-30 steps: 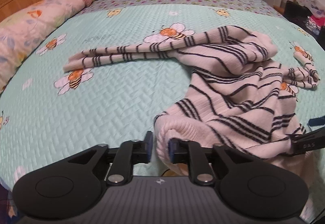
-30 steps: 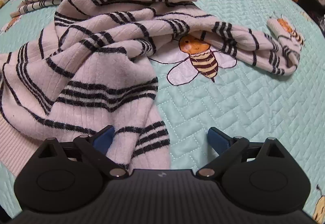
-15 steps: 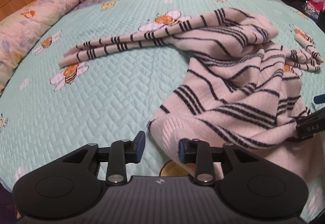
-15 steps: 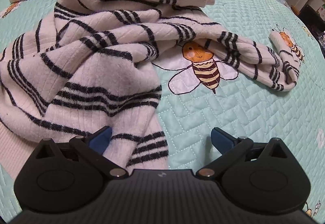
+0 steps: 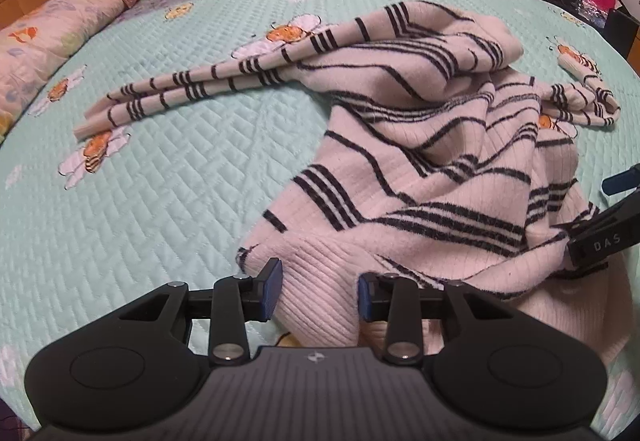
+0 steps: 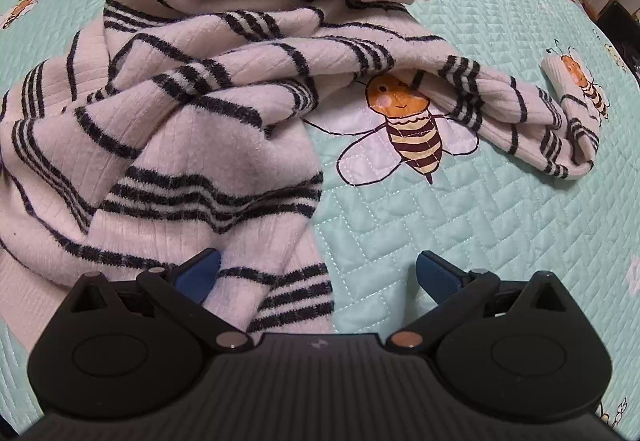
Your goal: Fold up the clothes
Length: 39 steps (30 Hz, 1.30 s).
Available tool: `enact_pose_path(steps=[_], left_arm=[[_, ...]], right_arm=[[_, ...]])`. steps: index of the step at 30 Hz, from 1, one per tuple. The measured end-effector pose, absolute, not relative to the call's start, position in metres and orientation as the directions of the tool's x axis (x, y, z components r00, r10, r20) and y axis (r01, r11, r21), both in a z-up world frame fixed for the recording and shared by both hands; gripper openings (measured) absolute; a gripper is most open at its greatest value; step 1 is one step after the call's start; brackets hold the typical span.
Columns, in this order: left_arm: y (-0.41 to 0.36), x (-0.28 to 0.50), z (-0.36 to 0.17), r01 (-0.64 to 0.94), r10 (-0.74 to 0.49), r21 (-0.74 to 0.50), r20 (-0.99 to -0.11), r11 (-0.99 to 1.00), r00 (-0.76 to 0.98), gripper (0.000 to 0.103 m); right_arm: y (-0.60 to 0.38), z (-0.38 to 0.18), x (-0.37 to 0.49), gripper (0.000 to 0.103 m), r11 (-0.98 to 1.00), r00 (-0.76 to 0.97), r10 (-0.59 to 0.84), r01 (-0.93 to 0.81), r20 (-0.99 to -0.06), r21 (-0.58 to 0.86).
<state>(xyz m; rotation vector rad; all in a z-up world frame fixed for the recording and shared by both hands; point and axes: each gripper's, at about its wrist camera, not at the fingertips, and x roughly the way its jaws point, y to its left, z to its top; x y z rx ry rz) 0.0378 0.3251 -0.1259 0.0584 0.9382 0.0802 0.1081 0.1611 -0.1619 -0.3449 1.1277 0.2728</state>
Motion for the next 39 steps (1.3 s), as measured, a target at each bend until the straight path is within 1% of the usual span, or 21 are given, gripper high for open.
enact_pose_path(steps=[13,18,22,31,39], left_arm=[[0.320,0.039,-0.139,-0.007,0.080,0.093,-0.817,0.996,0.572,0.038],[0.314,0.039,-0.145,0.020,0.084,0.116,-0.819,0.993,0.568,0.028],[0.313,0.039,-0.148,0.023,0.092,0.127,-0.819,0.992,0.566,0.027],[0.310,0.038,-0.152,0.038,0.103,0.151,-0.819,0.988,0.564,0.027],[0.311,0.038,-0.154,0.040,0.098,0.144,-0.823,0.989,0.559,0.025]], right_arm=[[0.166,-0.161,0.108,0.103,0.913,0.409,0.020,-0.380,-0.912,-0.150],[0.172,-0.161,0.106,0.103,0.898,0.428,-0.003,-0.396,-0.904,-0.191],[0.177,-0.161,0.104,0.103,0.887,0.442,-0.022,-0.405,-0.897,-0.221],[0.179,-0.160,0.102,0.103,0.883,0.457,-0.037,-0.402,-0.889,-0.243],[0.180,-0.160,0.099,0.103,0.882,0.463,-0.042,-0.399,-0.886,-0.250]])
